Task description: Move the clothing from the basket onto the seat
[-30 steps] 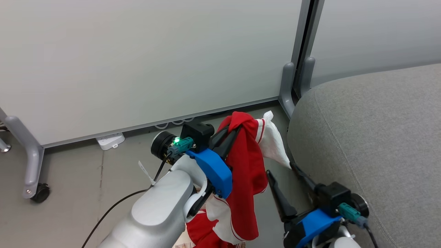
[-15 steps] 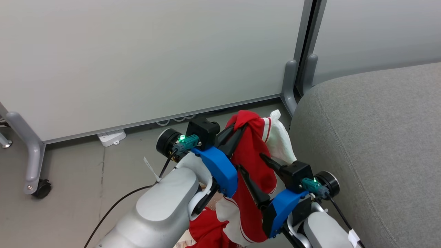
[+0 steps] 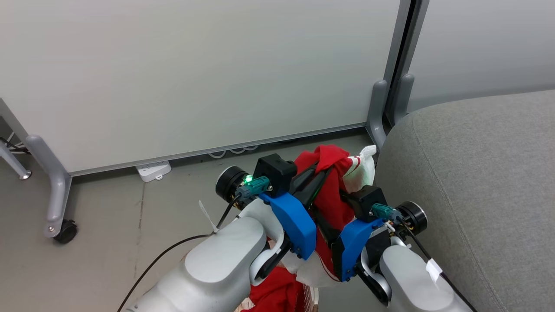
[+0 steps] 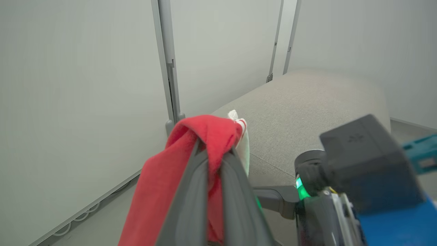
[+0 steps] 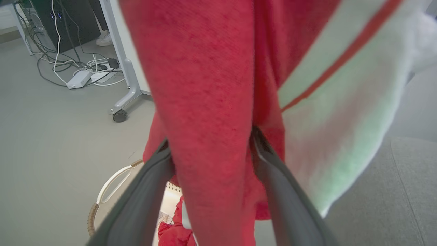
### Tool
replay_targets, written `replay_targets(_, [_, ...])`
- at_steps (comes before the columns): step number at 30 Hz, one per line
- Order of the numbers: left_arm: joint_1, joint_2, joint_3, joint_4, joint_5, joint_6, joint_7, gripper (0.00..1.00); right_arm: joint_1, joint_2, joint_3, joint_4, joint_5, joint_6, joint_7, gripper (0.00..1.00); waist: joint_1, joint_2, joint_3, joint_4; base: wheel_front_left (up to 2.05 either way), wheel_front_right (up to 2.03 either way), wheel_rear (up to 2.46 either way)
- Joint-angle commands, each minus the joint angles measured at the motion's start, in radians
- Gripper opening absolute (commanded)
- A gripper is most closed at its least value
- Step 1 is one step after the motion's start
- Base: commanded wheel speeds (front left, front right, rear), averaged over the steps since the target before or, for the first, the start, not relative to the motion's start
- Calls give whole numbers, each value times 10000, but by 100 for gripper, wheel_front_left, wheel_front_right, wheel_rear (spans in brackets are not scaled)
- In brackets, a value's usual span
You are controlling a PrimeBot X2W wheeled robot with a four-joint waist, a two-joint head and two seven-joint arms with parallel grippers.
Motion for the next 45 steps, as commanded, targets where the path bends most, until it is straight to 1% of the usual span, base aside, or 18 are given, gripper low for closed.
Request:
replay_targets(1, [-146,23,-49,-52,-65,39,-76,0,-196,-15,53,104,95,-7,-70,38,-1,0,-14,32,0,0,0])
replay_targets(2, [-179,23,-115,-64,-119,51,-76,0,-264,-15,95,210,149,-7,-102,0,-1,0,-18,53,0,0,0])
replay_targets(11, [-362,22,-387,158,-448,204,-237,0,-467,-15,493,762,541,-7,-381,0,-1,0,-18,28,0,0,0])
replay_targets(21, [-481,20,-501,322,-700,187,-343,0,-536,-15,776,1000,810,-7,-633,0,-1,0,-23,-59,0,0,0])
replay_targets(31, [-466,20,-533,295,-886,222,-399,0,-580,-15,874,1191,786,-7,-808,0,-1,0,-22,-71,0,0,0])
replay_targets(32, [-442,20,-527,291,-896,232,-402,29,-580,-15,881,1205,780,-7,-819,0,-1,0,-23,-67,0,0,0])
replay_targets(33, [-396,20,-529,290,-886,242,-405,94,-576,-15,889,1218,768,-7,-832,0,-1,0,-25,-64,0,0,0])
replay_targets(34, [-337,20,-500,264,-844,252,-407,100,-574,-15,892,1231,752,-7,-832,0,-1,0,-25,-61,0,0,0])
replay_targets(37, [-44,25,-333,191,-615,247,-383,100,-600,-15,832,1255,689,-7,-875,0,-1,0,-17,-54,0,0,0])
replay_targets(39, [143,51,-42,31,-270,261,-384,100,-639,-15,738,1292,660,-7,-912,0,-1,0,1,-42,0,0,0])
replay_targets(45, [1453,621,1314,-1006,1070,242,-379,100,-688,-12,312,1415,351,-7,-1052,0,-1,0,92,43,0,0,0])
